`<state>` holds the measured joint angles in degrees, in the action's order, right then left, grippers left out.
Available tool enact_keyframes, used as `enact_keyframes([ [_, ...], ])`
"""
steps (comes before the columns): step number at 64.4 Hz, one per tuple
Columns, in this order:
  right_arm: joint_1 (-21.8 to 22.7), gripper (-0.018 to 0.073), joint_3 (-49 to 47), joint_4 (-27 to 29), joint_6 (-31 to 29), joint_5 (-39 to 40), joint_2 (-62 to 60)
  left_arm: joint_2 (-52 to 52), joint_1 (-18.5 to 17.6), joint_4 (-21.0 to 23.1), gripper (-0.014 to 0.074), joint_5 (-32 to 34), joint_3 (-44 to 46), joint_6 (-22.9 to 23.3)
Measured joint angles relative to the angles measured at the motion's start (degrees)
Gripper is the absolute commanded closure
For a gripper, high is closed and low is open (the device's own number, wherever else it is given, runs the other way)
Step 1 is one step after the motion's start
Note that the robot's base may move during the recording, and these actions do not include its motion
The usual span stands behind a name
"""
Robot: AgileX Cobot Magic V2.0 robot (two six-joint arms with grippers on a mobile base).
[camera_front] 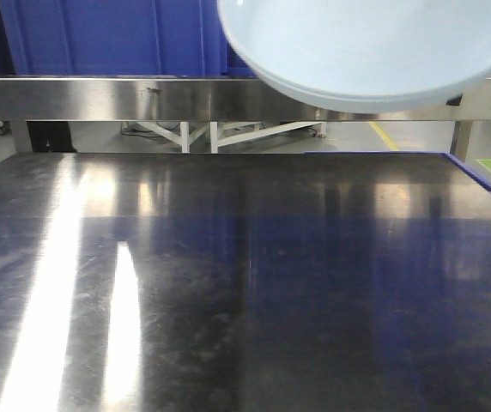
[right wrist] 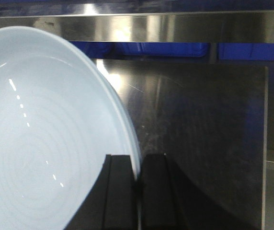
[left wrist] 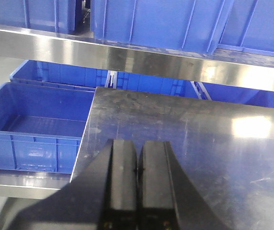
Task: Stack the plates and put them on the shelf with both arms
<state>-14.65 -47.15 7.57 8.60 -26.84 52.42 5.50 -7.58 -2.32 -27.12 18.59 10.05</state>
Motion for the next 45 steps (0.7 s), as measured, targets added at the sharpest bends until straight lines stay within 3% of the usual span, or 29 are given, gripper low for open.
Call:
enact_keyframes([
  [23, 3.3, 0.0537, 12.2, 0.0, 0.0, -1.5, -16.8, 0.0, 0.0, 0.0, 0.051, 0.0, 0.0, 0.0],
  [45, 3.5, 0.0537, 13.4, 0.0, 0.0, -1.5, -19.1, 0.0, 0.0, 0.0, 0.051, 0.0, 0.0, 0.0],
])
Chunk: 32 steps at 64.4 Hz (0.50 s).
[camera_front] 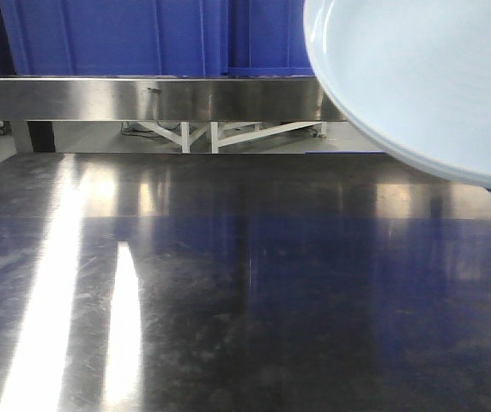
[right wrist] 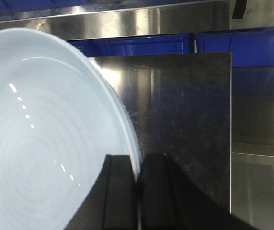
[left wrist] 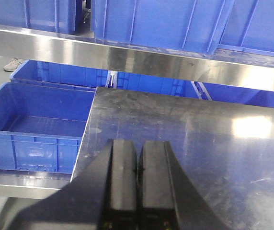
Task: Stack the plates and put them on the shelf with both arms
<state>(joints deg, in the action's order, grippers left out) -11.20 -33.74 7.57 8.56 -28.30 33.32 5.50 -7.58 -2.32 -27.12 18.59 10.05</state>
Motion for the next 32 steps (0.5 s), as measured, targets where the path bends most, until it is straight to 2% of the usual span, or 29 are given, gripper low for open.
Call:
enact_keyframes([
  [32, 0.0, 0.0537, 0.0, 0.0, 0.0, -0.5, 0.0, 0.0, 0.0, 0.0, 0.051, 0.0, 0.0, 0.0],
])
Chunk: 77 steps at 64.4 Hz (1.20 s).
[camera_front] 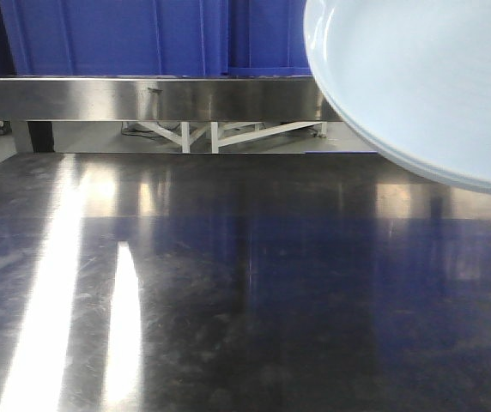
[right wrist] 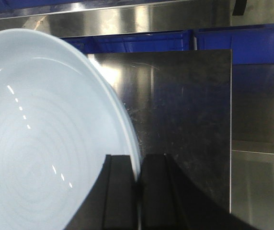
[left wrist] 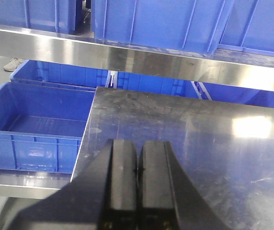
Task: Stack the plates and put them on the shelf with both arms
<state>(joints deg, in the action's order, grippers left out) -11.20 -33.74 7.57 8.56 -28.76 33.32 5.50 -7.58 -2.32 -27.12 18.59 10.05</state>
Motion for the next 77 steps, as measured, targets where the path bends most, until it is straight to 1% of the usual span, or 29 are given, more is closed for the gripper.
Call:
enact_keyframes([
  [77, 0.0, 0.0537, 0.0, 0.0, 0.0, 0.0, 0.0, 0.0, 0.0, 0.0, 0.051, 0.0, 0.0, 0.0],
])
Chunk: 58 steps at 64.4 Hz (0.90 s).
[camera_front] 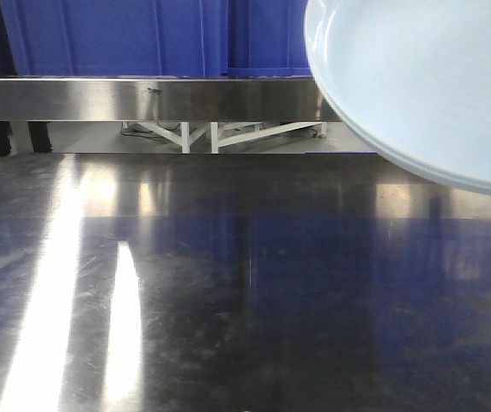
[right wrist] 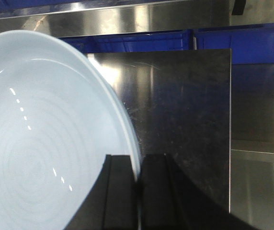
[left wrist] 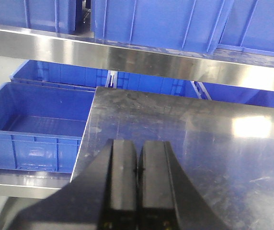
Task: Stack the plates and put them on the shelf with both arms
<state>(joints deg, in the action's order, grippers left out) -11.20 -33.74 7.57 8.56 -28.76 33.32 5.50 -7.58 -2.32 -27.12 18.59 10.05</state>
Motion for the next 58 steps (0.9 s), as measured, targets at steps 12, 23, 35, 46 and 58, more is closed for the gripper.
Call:
enact_keyframes([
  [12, 0.0, 0.0537, 0.0, 0.0, 0.0, 0.0, 0.0, 0.0, 0.0, 0.0, 0.051, 0.0, 0.0, 0.0],
  [23, 0.0, 0.0537, 0.0, 0.0, 0.0, 0.0, 0.0, 0.0, 0.0, 0.0, 0.051, 0.0, 0.0, 0.0],
  [35, 0.0, 0.0537, 0.0, 0.0, 0.0, 0.0, 0.0, 0.0, 0.0, 0.0, 0.051, 0.0, 0.0, 0.0],
  [46, 0.0, 0.0537, 0.0, 0.0, 0.0, 0.0, 0.0, 0.0, 0.0, 0.0, 0.051, 0.0, 0.0, 0.0],
  [58, 0.0, 0.0537, 0.0, 0.0, 0.0, 0.0, 0.0, 0.0, 0.0, 0.0, 0.051, -0.1, 0.0, 0.0],
])
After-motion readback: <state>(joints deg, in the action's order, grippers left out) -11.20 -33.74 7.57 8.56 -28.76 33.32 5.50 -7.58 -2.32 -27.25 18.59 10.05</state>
